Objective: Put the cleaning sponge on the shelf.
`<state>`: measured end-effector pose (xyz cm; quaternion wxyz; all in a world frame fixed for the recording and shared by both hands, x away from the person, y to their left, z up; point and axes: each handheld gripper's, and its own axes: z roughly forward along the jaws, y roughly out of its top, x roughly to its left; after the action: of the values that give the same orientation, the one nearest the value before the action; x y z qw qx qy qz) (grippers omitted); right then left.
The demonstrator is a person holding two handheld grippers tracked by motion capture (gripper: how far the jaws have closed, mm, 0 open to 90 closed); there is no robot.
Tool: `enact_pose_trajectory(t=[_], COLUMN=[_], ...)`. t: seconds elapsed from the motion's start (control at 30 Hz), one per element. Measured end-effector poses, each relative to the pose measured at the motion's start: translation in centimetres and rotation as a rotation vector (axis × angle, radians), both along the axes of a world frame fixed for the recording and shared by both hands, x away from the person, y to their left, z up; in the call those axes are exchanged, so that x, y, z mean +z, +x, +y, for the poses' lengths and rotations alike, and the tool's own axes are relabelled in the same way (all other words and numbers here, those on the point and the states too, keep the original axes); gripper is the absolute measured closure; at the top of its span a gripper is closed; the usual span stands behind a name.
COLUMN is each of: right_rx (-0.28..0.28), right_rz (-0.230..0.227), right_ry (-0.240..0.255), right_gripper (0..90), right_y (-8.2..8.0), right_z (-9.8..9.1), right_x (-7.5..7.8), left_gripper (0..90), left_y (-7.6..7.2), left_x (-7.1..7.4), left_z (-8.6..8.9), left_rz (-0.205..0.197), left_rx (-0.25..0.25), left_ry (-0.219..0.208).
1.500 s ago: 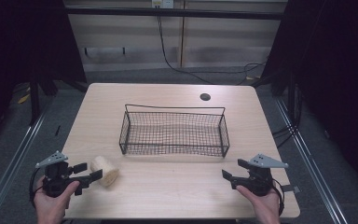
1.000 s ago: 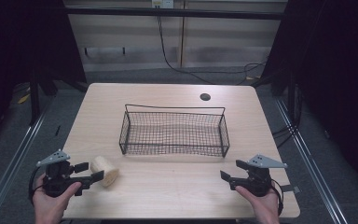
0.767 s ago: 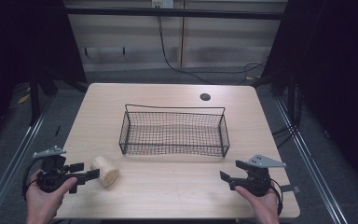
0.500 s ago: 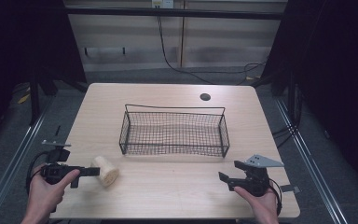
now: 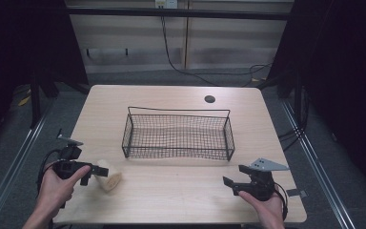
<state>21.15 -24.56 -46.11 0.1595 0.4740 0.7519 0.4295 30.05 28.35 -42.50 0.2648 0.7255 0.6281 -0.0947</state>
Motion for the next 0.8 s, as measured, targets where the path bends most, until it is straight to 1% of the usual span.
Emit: enact_pose_trajectory(t=[0.03, 0.07, 0.1, 0.13, 0.2, 0.23, 0.27, 0.3, 0.4, 0.43, 0.47, 0.5, 0.53, 0.57, 0.6, 0.63, 0.67, 0.7, 0.77, 0.8], right_rx=[0.0, 0.002, 0.002, 0.002, 0.004, 0.004, 0.005, 0.006, 0.006, 0.006, 0.007, 0.007, 0.007, 0.007, 0.006, 0.006, 0.005, 0.005, 0.005, 0.006], right_rz=[0.002, 0.0, 0.001, 0.002, -0.001, -0.001, -0.002, -0.002, -0.001, -0.001, -0.002, -0.002, -0.002, -0.002, -0.002, -0.001, -0.002, -0.001, -0.001, 0.002], right_ry=[-0.001, 0.0, -0.001, -0.001, 0.0, 0.0, -0.001, 0.0, 0.0, 0.0, 0.0, 0.0, -0.001, -0.001, 0.0, -0.001, -0.001, -0.001, -0.001, -0.001], right_gripper=[20.9, 20.9, 20.9, 20.9, 20.9, 20.9, 20.9, 20.9, 20.9, 20.9, 20.9, 20.9, 20.9, 20.9, 20.9, 20.9, 20.9, 20.9, 20.9, 20.9], right_y=[0.0, 0.0, 0.0, 0.0, 0.0, 0.0, 0.0, 0.0, 0.0, 0.0, 0.0, 0.0, 0.0, 0.0, 0.0, 0.0, 0.1, 0.1, 0.1, 0.1], right_z=[0.0, 0.0, 0.0, 0.0, 0.1, 0.1, 0.1, 0.1, 0.1, 0.1, 0.1, 0.1, 0.1, 0.1, 0.1, 0.1, 0.1, 0.1, 0.1, 0.1], right_x=[0.0, 0.0, 0.0, 0.0, 0.0, 0.0, 0.0, 0.0, 0.0, 0.0, 0.0, 0.0, 0.0, 0.0, 0.0, 0.0, 0.0, 0.0, 0.0, 0.0], left_gripper=[22.2, 22.1, 22.1, 22.0, 21.1, 20.8, 20.4, 19.7, 19.4, 19.4, 19.4, 19.4, 19.4, 19.2, 18.5, 17.7, 17.4, 17.5, 18.3, 19.7], left_y=[0.2, 0.4, 0.5, 0.7, 1.1, 1.3, 1.5, 1.6, 1.9, 2.2, 2.3, 2.4, 2.6, 2.6, 2.7, 2.7, 2.8, 2.8, 2.9, 2.9], left_x=[-0.1, -0.1, -0.2, -0.2, -0.4, -0.6, -0.5, -0.7, -0.8, -1.0, -1.1, -1.2, -1.3, -1.3, -1.4, -1.5, -1.4, -1.4, -1.3, -1.2], left_z=[-0.2, -0.1, -0.3, -0.4, -0.6, -0.7, -0.6, -0.9, -1.0, -1.0, -1.1, -1.4, -1.2, -1.2, -1.3, -1.5, -1.5, -1.7, -2.2, -2.5], left_rz=[0.014, 0.014, 0.022, 0.034, 0.055, 0.061, 0.086, 0.085, 0.089, 0.1, 0.112, 0.101, 0.104, 0.117, 0.114, 0.116, 0.124, 0.116, 0.112, 0.111], left_rx=[0.008, 0.002, 0.009, 0.005, 0.017, 0.012, -0.031, 0.004, 0.005, -0.006, 0.017, 0.059, 0.024, 0.017, 0.003, 0.012, -0.004, -0.012, -0.036, -0.038], left_ry=[0.005, 0.004, 0.01, 0.026, 0.04, 0.05, 0.062, 0.054, 0.061, 0.07, 0.062, 0.058, 0.07, 0.069, 0.073, 0.074, 0.078, 0.091, 0.123, 0.126])
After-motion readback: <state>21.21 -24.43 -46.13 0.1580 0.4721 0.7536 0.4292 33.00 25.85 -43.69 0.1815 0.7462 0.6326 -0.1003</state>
